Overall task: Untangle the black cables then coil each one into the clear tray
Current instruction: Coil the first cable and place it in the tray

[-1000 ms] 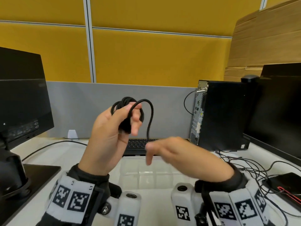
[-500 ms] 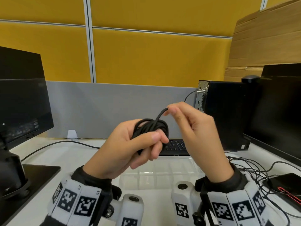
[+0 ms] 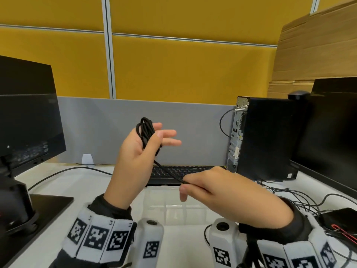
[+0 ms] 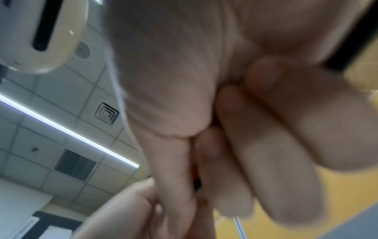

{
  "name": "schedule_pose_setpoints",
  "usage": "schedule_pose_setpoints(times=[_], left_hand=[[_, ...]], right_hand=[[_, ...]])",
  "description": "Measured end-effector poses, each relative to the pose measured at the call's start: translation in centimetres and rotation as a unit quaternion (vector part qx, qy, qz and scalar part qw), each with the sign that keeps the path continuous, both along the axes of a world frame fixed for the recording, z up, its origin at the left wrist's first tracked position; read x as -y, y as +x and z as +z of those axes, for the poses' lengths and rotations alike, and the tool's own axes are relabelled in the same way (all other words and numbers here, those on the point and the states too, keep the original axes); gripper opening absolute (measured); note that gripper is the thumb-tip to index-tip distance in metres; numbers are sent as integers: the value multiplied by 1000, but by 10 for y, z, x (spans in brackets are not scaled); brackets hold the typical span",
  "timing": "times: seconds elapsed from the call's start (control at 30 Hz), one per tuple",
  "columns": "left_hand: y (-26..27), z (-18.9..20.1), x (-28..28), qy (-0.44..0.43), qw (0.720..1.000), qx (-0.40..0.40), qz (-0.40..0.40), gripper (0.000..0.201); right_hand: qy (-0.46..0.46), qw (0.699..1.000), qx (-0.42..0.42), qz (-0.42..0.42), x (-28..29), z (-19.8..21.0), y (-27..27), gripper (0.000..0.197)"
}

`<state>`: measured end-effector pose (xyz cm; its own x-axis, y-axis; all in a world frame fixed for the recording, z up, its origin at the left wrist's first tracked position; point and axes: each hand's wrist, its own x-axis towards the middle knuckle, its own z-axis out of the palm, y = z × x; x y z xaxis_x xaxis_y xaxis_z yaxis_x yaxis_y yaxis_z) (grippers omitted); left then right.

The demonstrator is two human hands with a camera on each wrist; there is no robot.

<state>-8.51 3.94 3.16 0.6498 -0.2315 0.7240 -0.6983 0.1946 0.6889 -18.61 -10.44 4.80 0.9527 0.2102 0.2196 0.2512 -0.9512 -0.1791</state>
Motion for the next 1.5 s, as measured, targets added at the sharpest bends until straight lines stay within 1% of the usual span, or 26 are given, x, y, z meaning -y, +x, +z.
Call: schedule_pose_setpoints(times=[0.07, 0.13, 0.2, 0.23, 0.33, 0.5, 0.57, 0.63, 0.67, 0.73, 0.77, 0.8, 0.83, 0.87, 0.9, 0.93, 1.0, 1.03, 1.1, 1.13, 1.17, 1.2, 1.27, 1.33, 1.43, 1.5], left_hand=[[2, -2, -3, 79, 996, 20, 40, 34], [-3, -2, -3, 155, 987, 35, 40, 45], [-9, -3, -2, 225, 973, 54, 4, 56], [-10, -3, -1, 245, 968, 55, -28, 59], [-11, -1, -2, 245, 962, 26, -119, 57], [-13, 3, -7, 218, 956, -10, -195, 39], [-13, 5, -8, 185, 955, -16, -231, 38], [-17, 8, -8, 125, 955, -20, -266, 36], [-20, 10, -8, 78, 956, -30, -280, 34], [-26, 16, -7, -46, 954, -81, -286, 35], [-26, 18, -7, -114, 945, -110, -286, 39], [-25, 18, -7, -179, 928, -133, -298, 42], [-25, 20, -7, -228, 909, -146, -318, 43], [-23, 20, -5, -247, 901, -142, -327, 41], [-19, 18, -2, -235, 913, -126, -307, 36], [-14, 14, 1, -202, 939, -104, -258, 31], [-8, 3, 6, -98, 985, -34, -139, 28], [-6, -2, 7, -35, 995, -6, -97, 32], [-3, -10, 6, 79, 995, 30, -62, 59], [-1, -11, 4, 114, 991, 36, -60, 73], [0, -11, 3, 135, 988, 30, -66, 82], [2, -11, 1, 144, 986, 19, -78, 85], [0, -9, -1, 153, 984, -2, -96, 79], [-2, -7, -1, 169, 981, -10, -94, 71], [-2, -5, -3, 222, 971, 8, -89, 58], [-1, -5, -4, 262, 959, 17, -111, 48]], right_hand=[[-29, 996, 84, -24, -2, 6, -7, 30], [-52, 975, 207, -59, -4, 10, -9, 34], [-53, 944, 319, -64, -2, 10, -7, 34], [-46, 932, 354, -57, 1, 10, -6, 32], [-20, 919, 391, -41, 11, 8, 6, 30], [100, 934, 343, -14, 24, 10, 19, 31], [137, 935, 327, 1, 27, 12, 23, 31], [160, 950, 267, 6, 28, 9, 25, 35], [151, 964, 219, -2, 28, 6, 26, 36], [95, 988, 120, -25, 26, -4, 26, 35], [64, 994, 79, -27, 23, -9, 24, 36], [36, 998, 44, -22, 18, -14, 22, 36], [12, 1000, 15, -12, 14, -17, 19, 35], [-13, 1000, -10, -1, 9, -18, 15, 35], [-38, 999, -30, 9, 4, -19, 11, 35], [-58, 997, -43, 16, 0, -18, 7, 36], [-82, 995, -44, 28, -7, -13, -2, 37], [-82, 996, -33, 32, -9, -11, -5, 37], [-63, 998, 1, 30, -9, -6, -10, 37], [-58, 998, 28, 19, -6, -3, -10, 36], [-58, 996, 62, 3, -1, 0, -9, 35], [-57, 994, 97, -11, 4, 2, -8, 34], [-53, 987, 153, -21, 11, 7, -6, 36], [-59, 983, 172, -24, 13, 9, -6, 38], [-82, 970, 228, -19, 15, 9, -5, 43], [-70, 960, 271, -19, 17, 12, -4, 41]])
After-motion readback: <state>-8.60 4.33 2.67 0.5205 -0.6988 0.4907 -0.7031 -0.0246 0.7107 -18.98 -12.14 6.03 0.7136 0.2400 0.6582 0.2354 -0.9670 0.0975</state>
